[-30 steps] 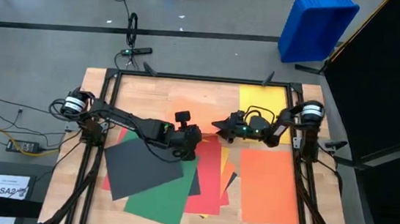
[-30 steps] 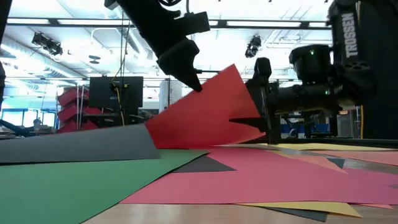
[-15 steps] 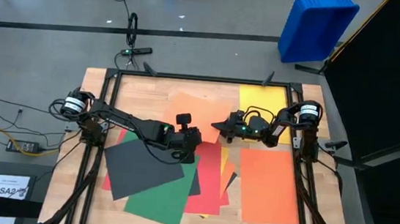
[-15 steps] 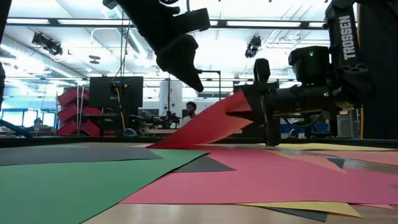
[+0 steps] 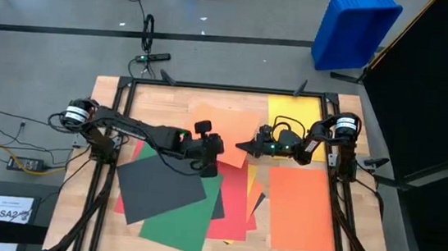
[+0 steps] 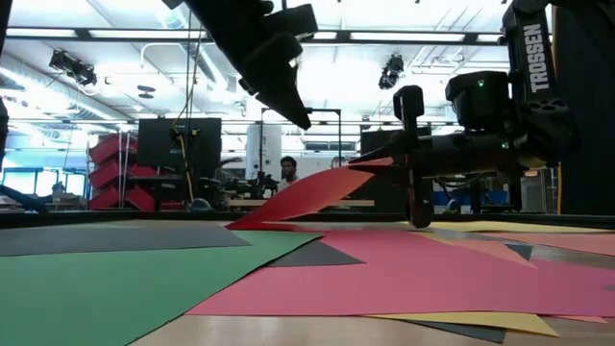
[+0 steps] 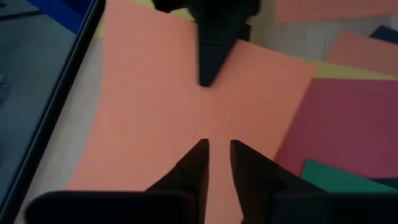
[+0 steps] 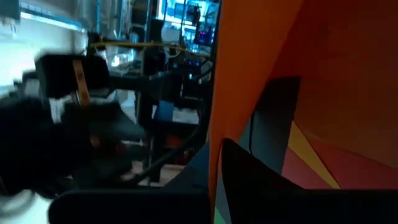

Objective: Organize paper
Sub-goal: Stack the orange colored paper on top of the orange colored paper

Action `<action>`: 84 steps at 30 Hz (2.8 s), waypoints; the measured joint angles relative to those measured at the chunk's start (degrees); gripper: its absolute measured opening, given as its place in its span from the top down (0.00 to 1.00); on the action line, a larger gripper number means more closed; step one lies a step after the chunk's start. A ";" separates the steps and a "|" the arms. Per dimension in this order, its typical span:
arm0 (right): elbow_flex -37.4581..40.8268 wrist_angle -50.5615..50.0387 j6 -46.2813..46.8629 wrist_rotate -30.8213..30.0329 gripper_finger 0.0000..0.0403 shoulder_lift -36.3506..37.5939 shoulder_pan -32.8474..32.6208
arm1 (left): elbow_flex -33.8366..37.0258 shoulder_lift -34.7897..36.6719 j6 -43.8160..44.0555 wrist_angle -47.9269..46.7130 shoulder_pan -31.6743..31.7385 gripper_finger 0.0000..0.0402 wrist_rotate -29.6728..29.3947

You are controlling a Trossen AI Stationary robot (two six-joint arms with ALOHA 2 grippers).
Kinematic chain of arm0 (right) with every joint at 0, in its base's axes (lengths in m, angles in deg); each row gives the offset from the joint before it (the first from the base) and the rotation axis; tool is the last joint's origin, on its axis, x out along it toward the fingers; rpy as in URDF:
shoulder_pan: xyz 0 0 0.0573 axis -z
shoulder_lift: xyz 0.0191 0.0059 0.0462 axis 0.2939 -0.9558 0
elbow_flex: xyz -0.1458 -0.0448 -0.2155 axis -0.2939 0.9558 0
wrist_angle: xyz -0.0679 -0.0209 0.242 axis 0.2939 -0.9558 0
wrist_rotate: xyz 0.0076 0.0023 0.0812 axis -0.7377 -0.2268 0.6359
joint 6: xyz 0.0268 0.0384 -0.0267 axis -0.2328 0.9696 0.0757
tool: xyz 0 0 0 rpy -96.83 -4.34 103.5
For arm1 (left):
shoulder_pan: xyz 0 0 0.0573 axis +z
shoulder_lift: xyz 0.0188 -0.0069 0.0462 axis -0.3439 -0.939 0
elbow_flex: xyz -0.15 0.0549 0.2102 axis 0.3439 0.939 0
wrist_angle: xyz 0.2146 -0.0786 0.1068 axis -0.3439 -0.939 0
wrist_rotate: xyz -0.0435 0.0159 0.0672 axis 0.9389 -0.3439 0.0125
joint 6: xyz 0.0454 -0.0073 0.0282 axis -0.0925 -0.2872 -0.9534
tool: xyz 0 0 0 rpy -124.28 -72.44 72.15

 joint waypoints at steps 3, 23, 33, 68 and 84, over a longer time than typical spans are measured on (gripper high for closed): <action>0.00 0.02 -1.29 0.99 1.00 0.00 0.00 | 0.00 1.96 -0.04 -1.04 3.07 0.79 4.24; 0.02 0.04 -7.87 4.46 1.00 10.80 1.22 | 22.82 17.57 15.42 19.86 33.49 0.48 48.67; 0.02 -0.16 -9.07 9.12 1.00 11.89 2.08 | 38.05 17.15 28.49 37.35 41.24 0.44 58.20; -0.02 -7.76 -11.78 9.66 1.00 30.62 7.93 | 43.52 16.98 35.79 77.32 42.59 0.36 63.97; -0.02 -20.75 -11.00 15.34 1.00 37.12 7.60 | 43.52 16.98 32.98 77.48 41.32 0.36 63.95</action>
